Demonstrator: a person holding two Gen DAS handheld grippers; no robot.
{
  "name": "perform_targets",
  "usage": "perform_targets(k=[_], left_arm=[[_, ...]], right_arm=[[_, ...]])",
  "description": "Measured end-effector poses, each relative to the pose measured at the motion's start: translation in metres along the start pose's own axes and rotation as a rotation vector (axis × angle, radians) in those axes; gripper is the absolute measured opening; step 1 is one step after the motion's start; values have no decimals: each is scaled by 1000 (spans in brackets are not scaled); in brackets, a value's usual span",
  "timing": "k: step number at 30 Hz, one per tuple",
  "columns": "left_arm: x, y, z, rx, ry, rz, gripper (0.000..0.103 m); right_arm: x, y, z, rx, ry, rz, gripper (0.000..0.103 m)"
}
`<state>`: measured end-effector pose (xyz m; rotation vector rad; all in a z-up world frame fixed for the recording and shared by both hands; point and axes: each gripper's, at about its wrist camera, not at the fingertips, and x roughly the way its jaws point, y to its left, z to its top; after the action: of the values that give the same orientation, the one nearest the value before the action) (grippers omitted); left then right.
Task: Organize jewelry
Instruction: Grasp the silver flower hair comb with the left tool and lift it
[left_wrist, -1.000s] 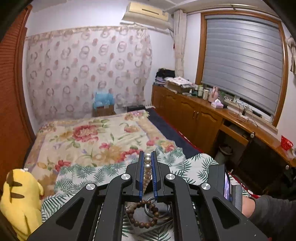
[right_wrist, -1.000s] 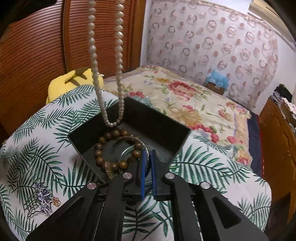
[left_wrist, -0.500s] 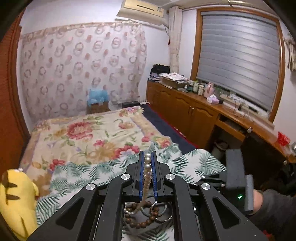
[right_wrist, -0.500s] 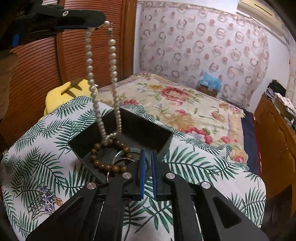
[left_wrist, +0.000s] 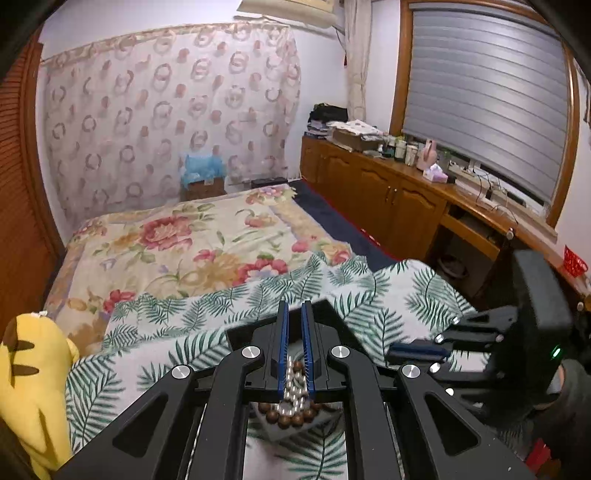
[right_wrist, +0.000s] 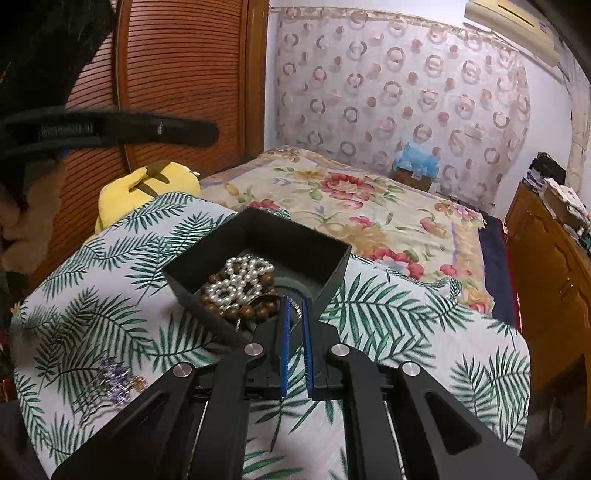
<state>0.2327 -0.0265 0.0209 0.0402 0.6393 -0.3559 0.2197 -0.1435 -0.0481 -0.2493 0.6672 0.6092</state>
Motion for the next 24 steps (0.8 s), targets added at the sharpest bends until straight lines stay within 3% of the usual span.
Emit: perform_targets(k=[14,20,24], left_arm=[[-21,-2,-95,-48,103,4,8],[-36,-4,-125,-66,119,38,27],[-44,-7,-141,-78,136,57,52]], right_arm=[[-43,14,-62,129,20,1,9],[-59,29,-98,153,39,-7,9],[-67,34,-116,171,48,-7,9]])
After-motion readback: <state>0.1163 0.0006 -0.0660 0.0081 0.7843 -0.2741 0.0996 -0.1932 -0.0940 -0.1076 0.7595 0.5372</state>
